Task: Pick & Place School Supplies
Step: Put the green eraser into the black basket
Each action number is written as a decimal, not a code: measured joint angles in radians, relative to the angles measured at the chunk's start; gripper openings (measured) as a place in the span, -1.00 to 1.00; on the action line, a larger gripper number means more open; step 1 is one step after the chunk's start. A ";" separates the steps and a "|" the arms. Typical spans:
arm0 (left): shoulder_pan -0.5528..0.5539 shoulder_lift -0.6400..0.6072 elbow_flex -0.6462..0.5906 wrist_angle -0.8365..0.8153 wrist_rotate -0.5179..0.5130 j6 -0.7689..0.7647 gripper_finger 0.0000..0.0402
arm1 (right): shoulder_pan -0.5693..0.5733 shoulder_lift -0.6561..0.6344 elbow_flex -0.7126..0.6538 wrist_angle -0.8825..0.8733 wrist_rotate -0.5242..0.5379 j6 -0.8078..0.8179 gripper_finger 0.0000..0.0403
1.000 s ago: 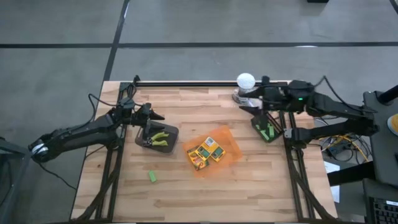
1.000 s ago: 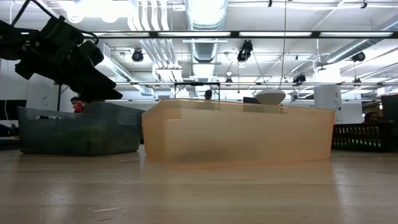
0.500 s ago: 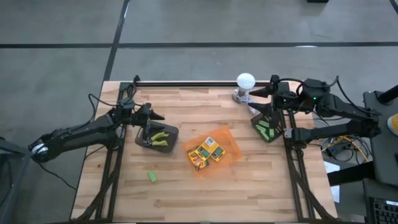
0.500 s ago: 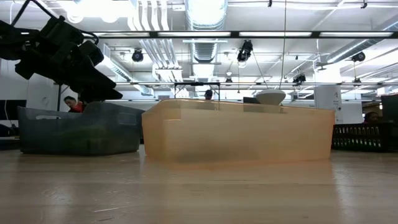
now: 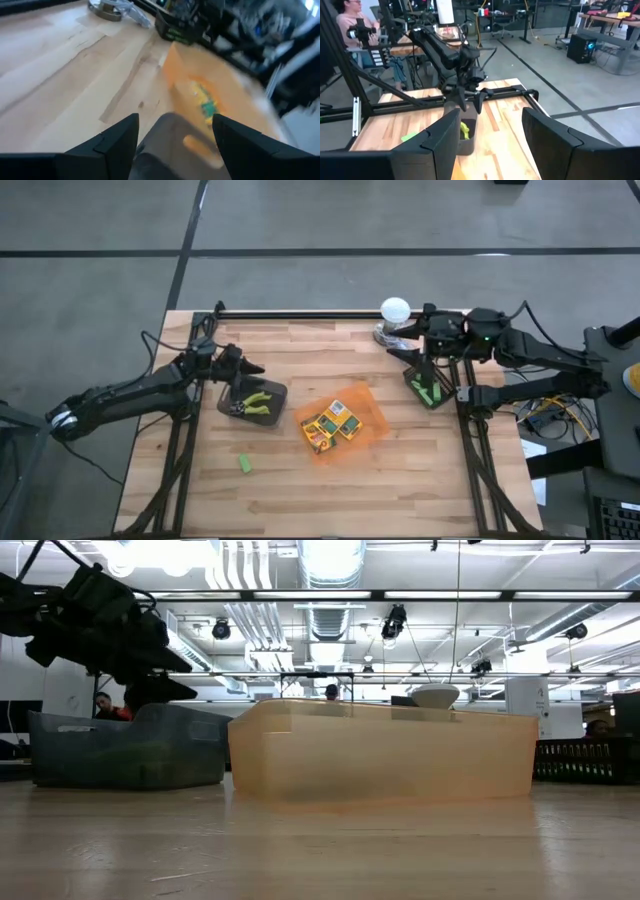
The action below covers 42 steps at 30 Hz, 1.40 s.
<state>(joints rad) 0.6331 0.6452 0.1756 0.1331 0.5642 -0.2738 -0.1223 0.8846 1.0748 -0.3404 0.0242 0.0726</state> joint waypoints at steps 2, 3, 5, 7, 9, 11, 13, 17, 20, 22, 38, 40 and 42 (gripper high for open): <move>0.000 -0.001 0.000 0.022 -0.001 -0.098 0.29 | 0.000 0.013 0.000 0.000 0.000 -0.001 0.02; 0.000 -0.001 0.000 0.026 -0.001 -0.127 0.29 | 0.000 0.022 0.000 0.000 0.000 -0.001 0.02; 0.000 -0.001 0.000 0.032 -0.002 -0.175 0.29 | 0.000 0.039 0.000 0.000 0.000 -0.001 0.02; 0.000 -0.001 0.000 0.036 -0.005 -0.200 0.29 | 0.000 0.058 0.000 0.000 0.000 -0.002 0.02; 0.000 -0.006 0.000 0.035 -0.014 -0.198 0.29 | 0.000 0.077 0.000 0.000 0.000 -0.001 0.02; 0.000 -0.008 0.000 0.038 -0.020 -0.196 0.29 | 0.000 0.099 0.000 0.000 0.000 -0.002 0.02; 0.000 -0.009 0.000 0.034 -0.020 -0.213 0.29 | 0.000 0.123 0.000 0.000 0.000 -0.005 0.02; 0.000 -0.012 0.000 0.031 0.002 -0.235 0.29 | 0.000 0.176 0.000 0.001 0.000 -0.005 0.02; 0.000 -0.014 0.000 0.033 0.004 -0.236 0.29 | 0.000 0.223 0.000 0.001 0.000 -0.005 0.02; 0.000 -0.014 0.000 0.032 0.004 -0.247 0.29 | 0.000 0.256 0.000 0.000 0.000 -0.004 0.02; 0.000 -0.014 0.000 0.033 -0.024 -0.428 0.29 | 0.000 0.516 0.006 0.247 0.001 -0.106 0.02; 0.000 -0.014 0.000 0.034 -0.043 -0.470 0.29 | 0.000 0.529 0.029 0.257 0.001 -0.127 0.02; 0.000 -0.014 0.001 0.035 -0.087 -0.538 0.29 | 0.000 0.534 0.054 0.254 0.001 -0.159 0.02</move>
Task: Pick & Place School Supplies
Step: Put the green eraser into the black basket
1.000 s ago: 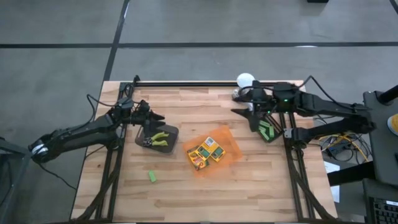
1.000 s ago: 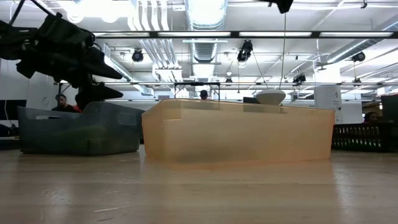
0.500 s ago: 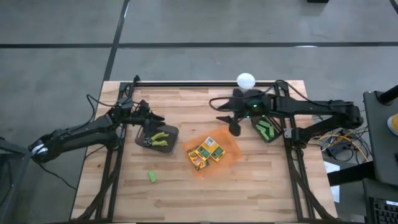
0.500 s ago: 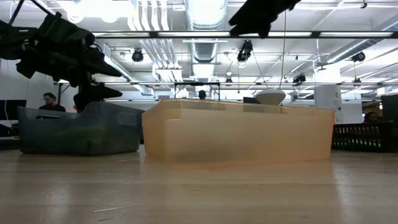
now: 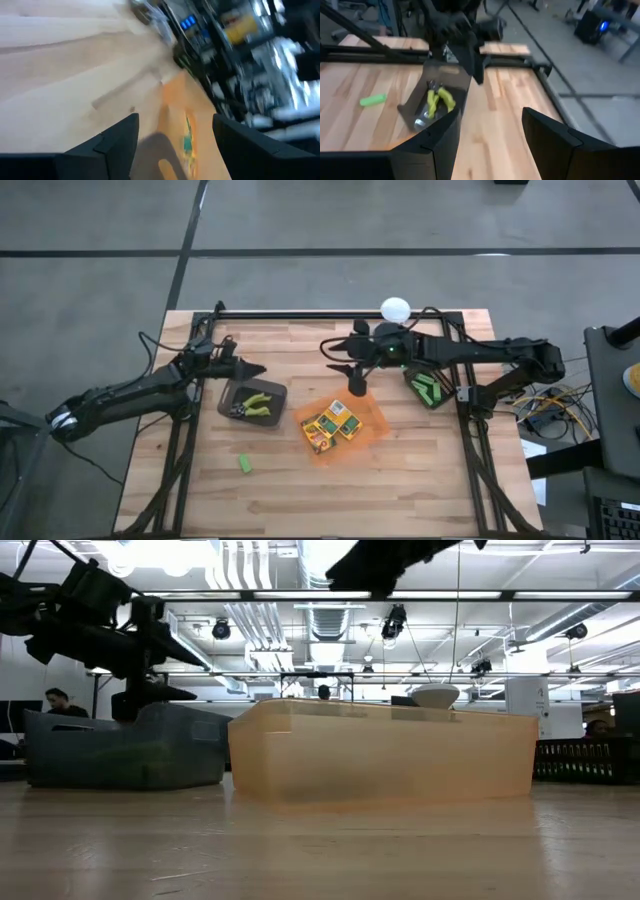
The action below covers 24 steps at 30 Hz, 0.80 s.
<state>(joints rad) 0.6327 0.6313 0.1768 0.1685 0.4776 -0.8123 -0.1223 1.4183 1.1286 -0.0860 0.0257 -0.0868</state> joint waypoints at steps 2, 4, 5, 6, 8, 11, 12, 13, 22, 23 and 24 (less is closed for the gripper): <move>0.000 -0.001 0.000 0.001 -0.066 -0.095 0.29 | 0.000 0.002 0.028 0.000 0.000 -0.033 0.02; 0.000 -0.003 0.000 0.001 -0.143 -0.190 0.29 | 0.000 0.002 0.058 -0.009 0.000 -0.062 0.02; -0.002 -0.004 0.001 0.000 -0.186 -0.237 0.29 | 0.000 0.002 0.073 -0.011 0.000 -0.074 0.02; -0.005 -0.004 0.004 -0.004 -0.226 -0.274 0.29 | 0.000 0.002 0.087 -0.011 0.000 -0.085 0.02; -0.018 -0.003 0.022 -0.017 -0.297 -0.323 0.29 | 0.000 -0.002 0.115 -0.011 0.000 -0.101 0.02; -0.048 -0.003 0.091 -0.073 -0.408 -0.340 0.29 | 0.000 -0.002 0.159 -0.012 0.000 -0.115 0.02; -0.059 -0.003 0.125 -0.111 -0.446 -0.335 0.29 | 0.000 -0.002 0.174 -0.013 0.000 -0.122 0.02; -0.070 -0.003 0.162 -0.166 -0.480 -0.326 0.29 | 0.000 -0.002 0.188 -0.013 0.000 -0.129 0.02; -0.191 0.082 0.606 -0.838 -0.676 -0.297 0.29 | 0.000 -0.004 0.264 -0.014 0.000 -0.108 0.02; -0.213 0.104 0.652 -0.885 -0.701 -0.291 0.29 | 0.000 -0.004 0.267 -0.016 0.000 -0.107 0.02; -0.237 0.128 0.695 -0.924 -0.727 -0.284 0.29 | 0.000 -0.004 0.269 -0.023 0.000 -0.106 0.02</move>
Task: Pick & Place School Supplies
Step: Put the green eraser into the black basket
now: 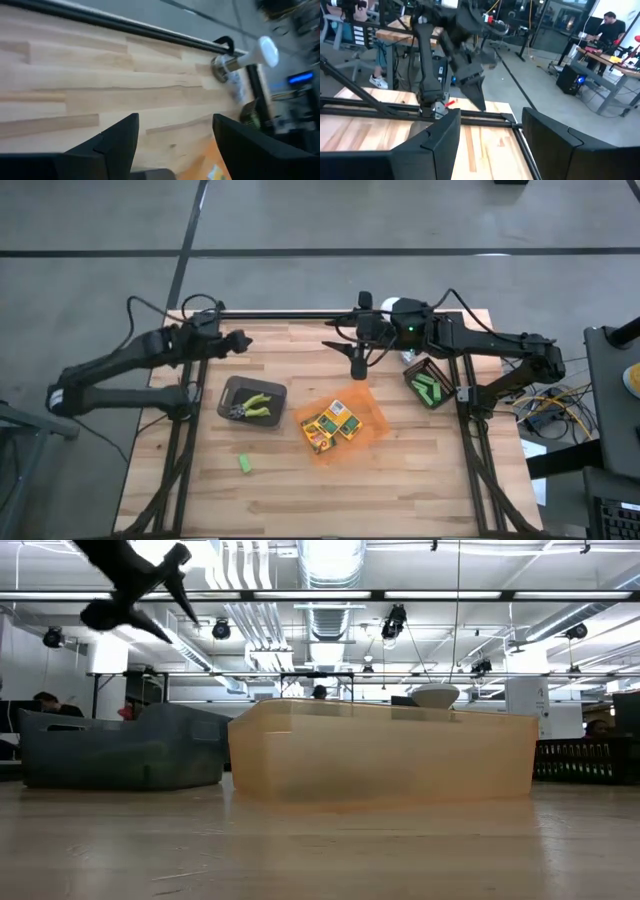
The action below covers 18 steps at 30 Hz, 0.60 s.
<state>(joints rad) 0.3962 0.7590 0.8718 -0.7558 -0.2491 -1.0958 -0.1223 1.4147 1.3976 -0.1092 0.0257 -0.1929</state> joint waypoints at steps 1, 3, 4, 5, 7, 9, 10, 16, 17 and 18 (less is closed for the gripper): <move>-0.025 0.027 0.040 -0.034 -0.027 0.005 0.29 | 0.000 0.000 0.001 -0.008 0.000 -0.001 0.02; -0.078 0.081 0.105 -0.087 -0.082 0.018 0.29 | 0.000 0.000 0.000 -0.015 0.000 -0.001 0.02; -0.105 0.109 0.131 -0.102 -0.101 0.022 0.29 | 0.000 0.000 -0.002 -0.015 0.000 -0.002 0.02; -0.134 0.138 0.152 -0.109 -0.116 0.024 0.29 | 0.000 0.000 -0.004 -0.015 0.000 -0.010 0.02; -0.193 0.193 0.178 -0.111 -0.134 0.026 0.29 | 0.000 0.000 -0.006 -0.029 0.001 -0.039 0.02; -0.253 0.250 0.194 -0.110 -0.136 0.025 0.29 | 0.000 0.000 -0.006 -0.058 0.002 -0.051 0.02; -0.285 0.278 0.200 -0.110 -0.136 0.021 0.29 | 0.000 0.000 -0.006 -0.074 0.002 -0.050 0.02; -0.478 0.406 0.236 -0.069 -0.137 0.030 0.29 | 0.000 0.000 -0.007 -0.142 0.002 -0.041 0.02; -0.509 0.420 0.243 -0.072 -0.139 0.033 0.29 | 0.000 0.000 -0.007 -0.150 0.002 -0.036 0.02; -0.541 0.430 0.249 -0.073 -0.143 0.040 0.29 | 0.000 0.000 -0.007 -0.154 0.001 -0.026 0.02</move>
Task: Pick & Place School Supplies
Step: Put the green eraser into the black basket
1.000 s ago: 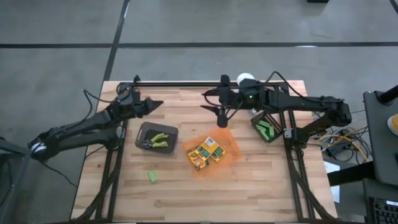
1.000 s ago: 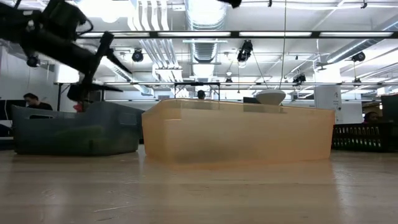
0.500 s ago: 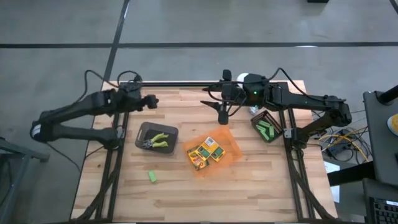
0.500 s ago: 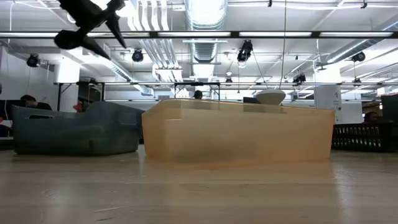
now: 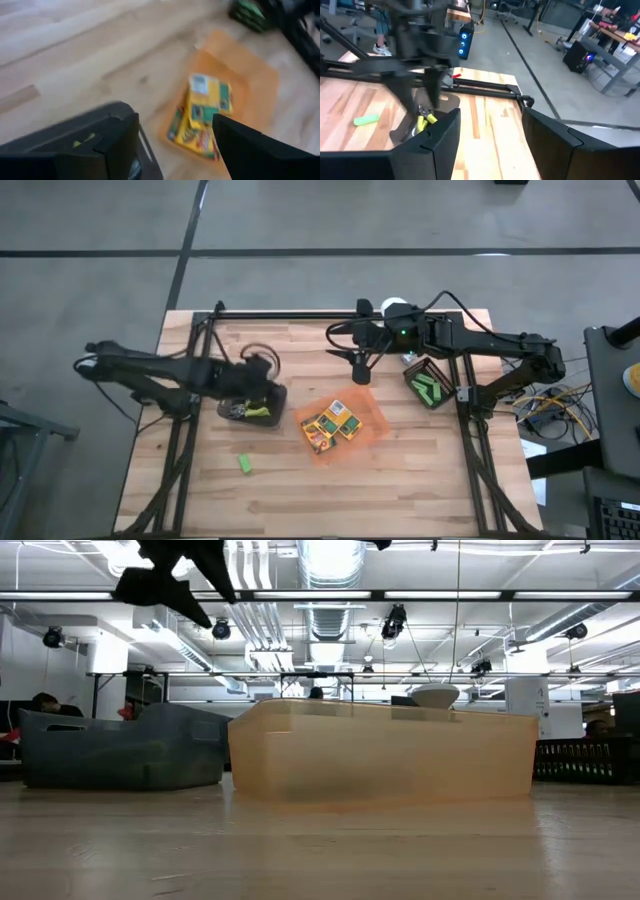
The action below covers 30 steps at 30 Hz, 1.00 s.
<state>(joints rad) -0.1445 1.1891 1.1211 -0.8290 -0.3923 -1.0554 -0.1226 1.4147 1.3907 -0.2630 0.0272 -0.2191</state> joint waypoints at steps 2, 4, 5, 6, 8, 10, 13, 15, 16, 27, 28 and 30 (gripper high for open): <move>-0.060 0.012 0.008 0.001 -0.014 0.018 0.29 | 0.000 0.000 0.000 0.000 0.000 0.015 0.02; -0.116 0.012 0.005 -0.003 -0.054 0.033 0.29 | 0.000 0.000 0.000 0.001 0.000 0.021 0.02; -0.142 0.009 0.003 -0.009 -0.085 0.034 0.29 | 0.000 0.000 0.000 0.001 0.000 0.019 0.02; -0.167 0.006 0.000 -0.025 -0.119 0.034 0.29 | 0.000 0.000 0.000 0.001 0.000 0.018 0.02; -0.211 0.001 -0.002 -0.069 -0.165 0.019 0.29 | 0.000 0.000 -0.001 0.002 0.000 0.018 0.02; -0.248 -0.006 -0.005 -0.110 -0.175 -0.016 0.29 | 0.000 0.000 -0.001 0.003 0.000 0.018 0.02; -0.292 -0.013 -0.015 -0.184 -0.185 -0.093 0.29 | 0.000 0.000 -0.001 0.003 0.000 0.018 0.02; -0.317 -0.013 -0.024 -0.259 -0.186 -0.168 0.29 | 0.000 0.000 -0.001 0.004 0.000 0.018 0.02; -0.328 -0.013 -0.033 -0.302 -0.186 -0.212 0.29 | 0.000 0.000 -0.001 0.004 0.000 0.018 0.02; -0.536 0.008 -0.144 -0.355 -0.092 -0.684 0.29 | 0.000 0.000 -0.001 0.005 -0.001 0.018 0.02; -0.558 0.012 -0.147 -0.345 -0.091 -0.701 0.29 | 0.000 0.000 -0.001 0.005 -0.001 0.018 0.02; -0.597 0.017 -0.153 -0.316 -0.092 -0.757 0.29 | 0.000 0.000 -0.001 0.005 -0.001 0.018 0.02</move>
<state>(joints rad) -0.7416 1.2057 0.9683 -1.1452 -0.4839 -1.8126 -0.1226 1.4151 1.3895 -0.2584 0.0265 -0.2012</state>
